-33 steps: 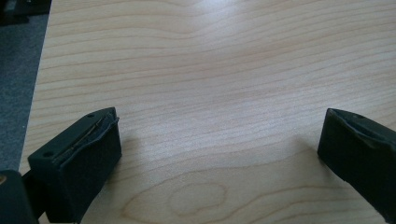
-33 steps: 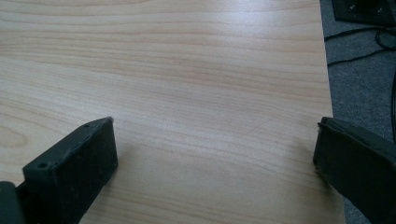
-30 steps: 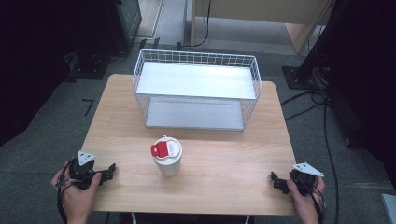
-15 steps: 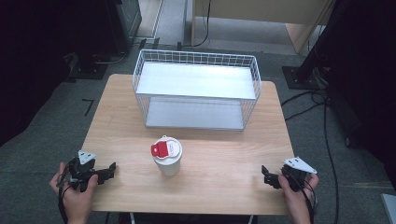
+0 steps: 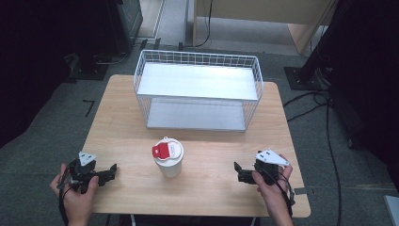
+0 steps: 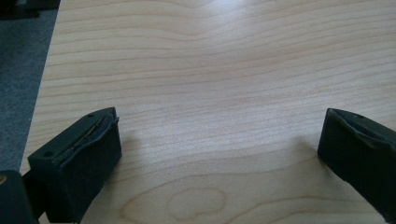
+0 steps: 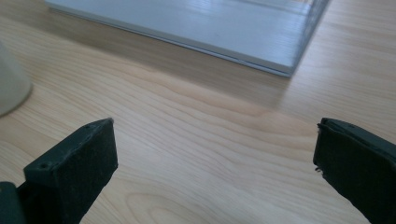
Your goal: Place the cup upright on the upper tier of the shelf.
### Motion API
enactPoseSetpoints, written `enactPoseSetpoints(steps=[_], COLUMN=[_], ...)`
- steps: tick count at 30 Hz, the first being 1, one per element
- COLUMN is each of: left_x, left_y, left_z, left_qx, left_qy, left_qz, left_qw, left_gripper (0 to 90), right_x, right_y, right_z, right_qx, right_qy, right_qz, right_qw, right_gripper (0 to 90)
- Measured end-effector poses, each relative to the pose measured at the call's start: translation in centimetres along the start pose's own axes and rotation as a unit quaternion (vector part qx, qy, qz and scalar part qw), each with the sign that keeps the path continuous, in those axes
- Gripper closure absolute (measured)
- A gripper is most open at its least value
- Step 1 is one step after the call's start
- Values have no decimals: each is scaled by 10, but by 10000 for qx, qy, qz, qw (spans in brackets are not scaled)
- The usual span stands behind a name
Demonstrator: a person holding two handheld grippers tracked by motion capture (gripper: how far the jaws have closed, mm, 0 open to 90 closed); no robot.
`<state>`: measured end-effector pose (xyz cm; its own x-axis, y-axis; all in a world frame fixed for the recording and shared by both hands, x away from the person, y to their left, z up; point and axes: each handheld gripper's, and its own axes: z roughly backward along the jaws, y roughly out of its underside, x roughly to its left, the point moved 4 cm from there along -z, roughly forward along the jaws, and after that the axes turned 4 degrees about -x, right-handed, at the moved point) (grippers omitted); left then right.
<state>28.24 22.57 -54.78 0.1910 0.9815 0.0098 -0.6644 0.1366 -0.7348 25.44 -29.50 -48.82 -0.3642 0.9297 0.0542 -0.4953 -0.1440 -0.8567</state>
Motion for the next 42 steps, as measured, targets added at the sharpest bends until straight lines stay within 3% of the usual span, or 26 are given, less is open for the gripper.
enactPoseSetpoints(steps=[5,10,16,20,21,23,26,35,38,42], left_x=[0,0,0,0,0,0,0,0,0,0], left_y=[0,0,0,0,0,0,0,0,0,0], left_z=[0,0,0,0,0,0,0,0,0,0], left_qx=[8,10,10,10,8,8,9,10,10,10], left_qy=[3,4,3,3,3,4,3,3,3,3], left_qz=[-9,-7,-9,-9,-9,-5,-9,-9,-9,-10], left_qw=[10000,10000,10000,10000,10000,10000,10000,10000,10000,10000], left_gripper=[0,0,0,0,0,0,0,0,0,0], right_x=[22,53,76,95,106,110,129,162,173,176], right_y=[-11,-20,-25,-28,-28,-27,-25,-21,-20,-19], right_z=[-9,-20,-25,-30,-33,-33,-39,-54,-62,-65], right_qx=[-109,-207,-361,-548,-621,-650,-721,-751,-742,-770], right_qy=[-199,-563,-818,-1098,-1252,-1314,-1635,-1991,-1997,-1980], right_qz=[140,272,320,342,397,385,368,251,207,148], right_qw=[9996,9978,9955,9919,9894,9884,9832,9768,9768,9771], right_gripper=[20,19,21,24,24,24,24,32,38,41])
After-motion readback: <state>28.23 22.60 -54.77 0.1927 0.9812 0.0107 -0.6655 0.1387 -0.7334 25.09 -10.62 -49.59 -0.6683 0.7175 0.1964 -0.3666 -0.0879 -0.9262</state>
